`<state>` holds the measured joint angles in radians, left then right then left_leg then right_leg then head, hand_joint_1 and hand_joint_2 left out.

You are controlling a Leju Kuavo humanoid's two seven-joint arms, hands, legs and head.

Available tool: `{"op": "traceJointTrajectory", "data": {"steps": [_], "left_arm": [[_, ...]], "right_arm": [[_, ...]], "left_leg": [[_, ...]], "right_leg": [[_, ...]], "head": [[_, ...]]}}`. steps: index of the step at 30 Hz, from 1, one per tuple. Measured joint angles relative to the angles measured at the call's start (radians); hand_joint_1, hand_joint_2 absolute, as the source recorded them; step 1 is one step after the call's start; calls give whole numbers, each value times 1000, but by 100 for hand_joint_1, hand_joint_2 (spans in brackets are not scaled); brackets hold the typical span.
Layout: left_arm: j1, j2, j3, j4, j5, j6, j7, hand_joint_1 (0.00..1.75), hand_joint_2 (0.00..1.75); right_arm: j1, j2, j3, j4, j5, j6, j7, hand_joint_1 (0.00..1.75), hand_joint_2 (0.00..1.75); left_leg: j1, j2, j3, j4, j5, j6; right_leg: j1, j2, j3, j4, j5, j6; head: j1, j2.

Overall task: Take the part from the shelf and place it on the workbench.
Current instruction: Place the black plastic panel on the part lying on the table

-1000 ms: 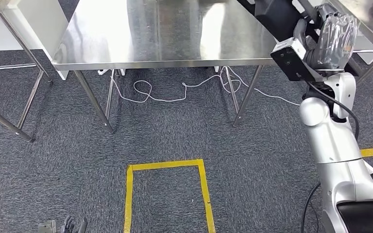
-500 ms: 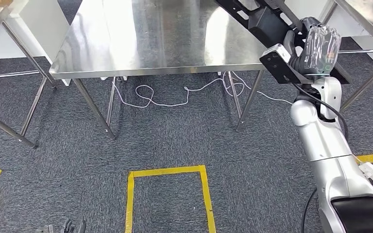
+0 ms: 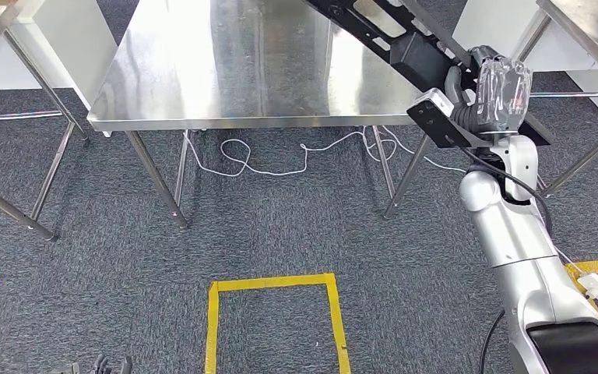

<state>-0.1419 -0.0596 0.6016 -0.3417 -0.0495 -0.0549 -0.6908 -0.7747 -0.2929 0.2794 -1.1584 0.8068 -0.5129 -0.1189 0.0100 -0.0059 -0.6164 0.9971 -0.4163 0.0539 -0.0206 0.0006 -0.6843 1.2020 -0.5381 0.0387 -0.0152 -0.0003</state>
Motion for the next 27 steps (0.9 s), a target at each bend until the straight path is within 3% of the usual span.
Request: {"op": "traceJointTrajectory", "data": {"steps": [2,3,5,6,8,12,13,15,17,18,19,21,22,23,27], "left_arm": [[0,0,0,1,-5,0,0,0,175],[0,0,0,1,-7,1,1,0,175],[0,-1,0,1,-12,2,2,0,175],[-1,-1,0,1,-14,3,2,0,175],[-3,-1,0,1,-15,4,4,0,175],[-8,0,0,1,-15,5,6,0,175],[-9,0,0,1,-15,5,6,0,175],[-10,1,0,2,-15,5,6,0,175],[-9,2,0,3,-15,5,7,0,175],[-9,2,1,4,-15,5,8,0,175],[-9,3,2,4,-14,5,8,0,175],[-8,5,4,4,-13,5,7,0,175],[-8,6,5,4,-12,5,6,0,175],[-8,6,6,4,-12,5,5,0,175],[-6,7,6,4,-12,5,2,0,175]], "right_arm": [[20,0,-1,7,12,-5,0,175,175],[27,0,-2,10,20,-6,0,175,175],[33,1,-8,15,36,-8,0,175,175],[32,1,-12,16,42,-10,1,175,175],[33,2,-20,20,53,-16,1,175,175],[35,4,-31,26,62,-21,3,175,175],[34,6,-33,27,62,-21,3,175,175],[32,11,-34,31,62,-21,3,175,175],[32,17,-34,37,62,-21,3,175,175],[32,19,-34,41,62,-21,2,175,175],[31,21,-35,44,61,-21,0,175,175],[26,25,-37,53,58,-21,-5,175,175],[20,26,-39,57,57,-21,-7,175,175],[15,27,-40,60,57,-21,-8,175,175],[5,30,-45,72,55,-22,-10,175,175]], "left_leg": [[-3,-2,10,0,-10,5],[-4,-4,17,1,-15,4],[-5,-8,31,4,-30,-1],[-7,-9,36,8,-38,-6],[-12,-10,39,12,-50,-15],[-7,-6,31,37,-74,-33],[-5,-4,11,78,-92,-39],[-1,-2,-61,209,-139,-50],[3,-1,-131,305,-153,-55],[4,-1,-142,300,-131,-55],[5,0,-132,257,-93,-54],[4,2,-75,116,-13,-46],[2,2,-50,62,7,-42],[0,1,-33,31,13,-37],[-5,0,-12,8,9,-12]], "right_leg": [[1,0,-62,80,-6,5],[1,0,-64,63,15,13],[0,-1,-19,-67,88,28],[3,-1,10,-132,118,29],[6,-1,41,-197,143,15],[0,1,53,-201,135,-16],[-3,1,60,-202,131,-25],[-3,1,70,-202,122,-38],[-2,2,78,-202,115,-43],[-2,3,83,-202,111,-43],[-2,3,89,-202,106,-42],[1,4,103,-202,96,-35],[3,5,107,-201,91,-30],[5,6,108,-202,87,-25],[10,3,103,-190,72,-6]], "head": [[0,0],[0,0],[1,0],[1,0],[1,0],[0,0],[-2,0],[-4,0],[-4,0],[-4,0],[-4,0],[-4,0],[-3,0],[-3,0],[-2,0]]}}
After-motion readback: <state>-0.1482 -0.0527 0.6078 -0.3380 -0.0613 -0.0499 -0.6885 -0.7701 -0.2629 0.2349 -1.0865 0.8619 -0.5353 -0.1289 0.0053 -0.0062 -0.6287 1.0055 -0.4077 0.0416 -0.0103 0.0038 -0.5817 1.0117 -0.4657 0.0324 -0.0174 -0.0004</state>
